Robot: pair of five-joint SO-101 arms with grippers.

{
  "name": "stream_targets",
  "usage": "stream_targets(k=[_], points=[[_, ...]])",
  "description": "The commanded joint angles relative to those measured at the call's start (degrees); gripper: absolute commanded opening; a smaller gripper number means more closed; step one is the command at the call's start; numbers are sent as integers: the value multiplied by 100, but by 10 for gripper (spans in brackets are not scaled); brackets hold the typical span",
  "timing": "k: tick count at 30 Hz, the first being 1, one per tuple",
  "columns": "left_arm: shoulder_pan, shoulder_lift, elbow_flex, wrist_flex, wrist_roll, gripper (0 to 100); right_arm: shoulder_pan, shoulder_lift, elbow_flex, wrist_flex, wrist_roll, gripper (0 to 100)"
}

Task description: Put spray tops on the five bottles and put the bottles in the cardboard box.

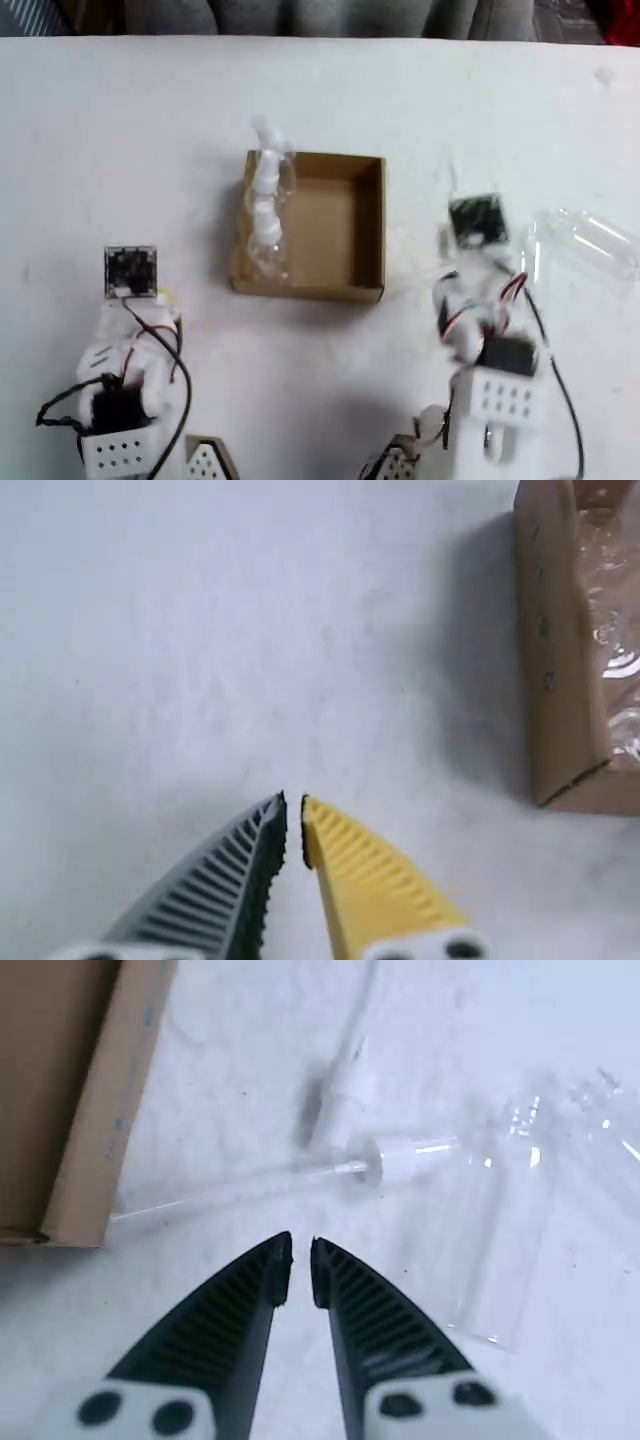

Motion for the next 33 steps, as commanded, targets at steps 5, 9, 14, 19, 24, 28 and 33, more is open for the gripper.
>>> stream_targets(k=[5,9,14,19,24,28,33], points=[[-365,4,-9,44,-149,21,365,2475,-2374,549,-53,18],[-365,4,-9,44,-167,21,48,2870,-3042,936,-624,18],[-365,4,-9,35,-176,21,-251,3565,-3657,558,-1222,18],[-365,4,-9,44,-185,21,-549,4769,-4457,488,-1301,118],[-365,4,-9,44,-185,22,-602,6158,-5407,453,-1257,153],[-365,4,-9,44,-185,22,-541,7248,-6198,453,-1257,158],[-365,4,-9,44,-185,22,-356,8242,-6884,488,-1257,176]])
